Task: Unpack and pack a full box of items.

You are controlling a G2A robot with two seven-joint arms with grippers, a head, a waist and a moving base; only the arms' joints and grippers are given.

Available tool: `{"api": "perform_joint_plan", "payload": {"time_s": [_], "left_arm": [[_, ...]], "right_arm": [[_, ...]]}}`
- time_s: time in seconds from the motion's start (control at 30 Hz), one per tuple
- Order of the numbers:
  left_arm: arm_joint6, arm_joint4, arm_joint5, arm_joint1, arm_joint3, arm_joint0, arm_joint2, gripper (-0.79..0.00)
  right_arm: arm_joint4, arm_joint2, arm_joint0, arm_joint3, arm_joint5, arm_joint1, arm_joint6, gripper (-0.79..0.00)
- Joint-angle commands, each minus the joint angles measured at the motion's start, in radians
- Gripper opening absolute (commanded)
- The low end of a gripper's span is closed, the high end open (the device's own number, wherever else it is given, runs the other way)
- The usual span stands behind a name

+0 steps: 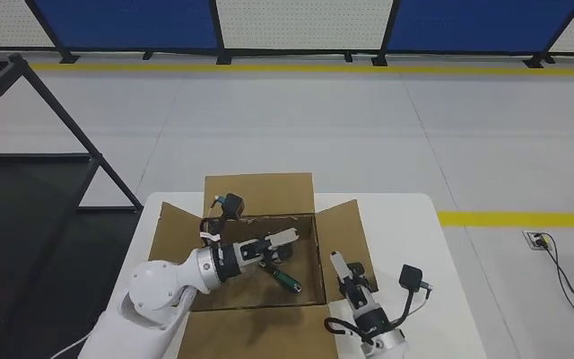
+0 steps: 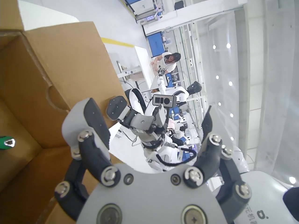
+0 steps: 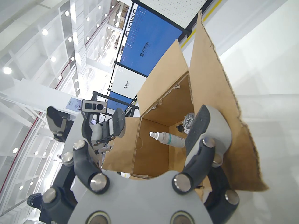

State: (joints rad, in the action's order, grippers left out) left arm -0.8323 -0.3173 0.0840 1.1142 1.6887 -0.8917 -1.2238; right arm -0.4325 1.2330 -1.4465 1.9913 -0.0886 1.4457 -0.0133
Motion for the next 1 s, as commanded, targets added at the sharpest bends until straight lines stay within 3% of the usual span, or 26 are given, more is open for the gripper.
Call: {"api": "perform_joint_plan", "payload": {"time_s": [0.0,0.4,0.53,0.97], "left_arm": [[-0.008,-0.008,0.020,-0.011,0.031,-0.057,-0.063,0.000],[0.008,-0.033,0.130,-0.050,0.146,-0.329,-0.364,0.000],[0.025,-0.057,0.156,-0.056,0.143,-0.400,-0.442,0.000],[0.072,-0.149,0.204,-0.060,0.074,-0.518,-0.559,0.000]], "right_arm": [[0.005,0.003,0.004,-0.006,-0.014,0.000,-0.002,0.000],[-0.002,-0.002,0.030,-0.026,-0.090,0.001,-0.044,0.000],[-0.004,-0.004,0.043,-0.032,-0.101,0.001,-0.059,0.000],[-0.001,-0.010,0.089,-0.054,-0.157,0.003,-0.109,0.000]]}}
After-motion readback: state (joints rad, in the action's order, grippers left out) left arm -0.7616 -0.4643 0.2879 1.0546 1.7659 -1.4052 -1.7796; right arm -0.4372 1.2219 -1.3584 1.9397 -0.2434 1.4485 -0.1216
